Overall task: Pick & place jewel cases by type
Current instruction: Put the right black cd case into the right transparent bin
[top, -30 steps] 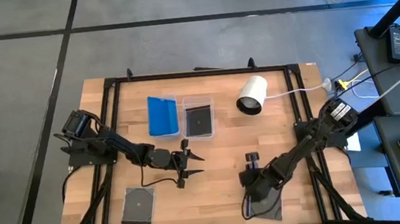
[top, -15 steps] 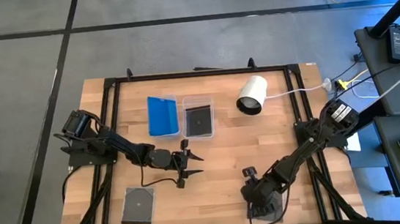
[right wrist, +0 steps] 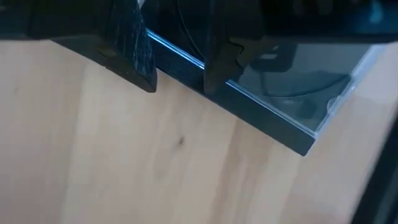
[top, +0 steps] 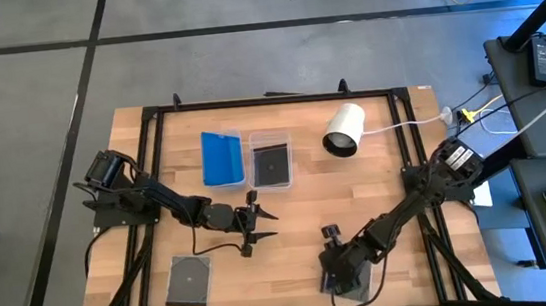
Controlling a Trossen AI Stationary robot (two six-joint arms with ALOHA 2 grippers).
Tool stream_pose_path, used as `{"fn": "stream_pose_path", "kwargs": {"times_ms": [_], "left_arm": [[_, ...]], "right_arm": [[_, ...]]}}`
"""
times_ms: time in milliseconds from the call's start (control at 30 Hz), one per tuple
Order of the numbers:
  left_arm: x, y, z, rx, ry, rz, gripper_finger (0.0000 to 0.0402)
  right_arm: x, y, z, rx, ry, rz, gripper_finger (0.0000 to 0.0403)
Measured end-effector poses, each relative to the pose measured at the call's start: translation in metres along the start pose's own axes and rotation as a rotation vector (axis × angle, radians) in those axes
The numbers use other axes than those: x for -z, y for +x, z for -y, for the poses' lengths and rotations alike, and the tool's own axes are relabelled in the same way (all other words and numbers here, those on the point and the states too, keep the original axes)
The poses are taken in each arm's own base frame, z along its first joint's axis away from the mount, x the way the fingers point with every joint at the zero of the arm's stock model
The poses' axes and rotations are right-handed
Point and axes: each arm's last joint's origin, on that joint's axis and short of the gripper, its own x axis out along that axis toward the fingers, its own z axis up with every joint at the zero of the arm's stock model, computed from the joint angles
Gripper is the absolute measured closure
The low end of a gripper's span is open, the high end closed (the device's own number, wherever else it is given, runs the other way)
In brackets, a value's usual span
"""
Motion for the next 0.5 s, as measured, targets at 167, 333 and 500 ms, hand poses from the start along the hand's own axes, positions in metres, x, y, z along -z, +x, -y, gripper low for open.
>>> {"fn": "stream_pose_path", "kwargs": {"times_ms": [167,333,500], "left_arm": [[0.0,0.0,0.0,0.0,0.0,0.0,0.0215],[0.0,0.0,0.0,0.0,0.0,0.0,0.0215],[0.0,0.0,0.0,0.0,0.0,0.0,0.0215]], "right_arm": [[-0.007,0.005,0.018,0.082,-0.045,0.031,0.0263],[-0.012,0.008,0.039,0.131,-0.067,0.026,0.0263],[-0.017,0.012,0.063,0.169,-0.081,0.02,0.0263]]}}
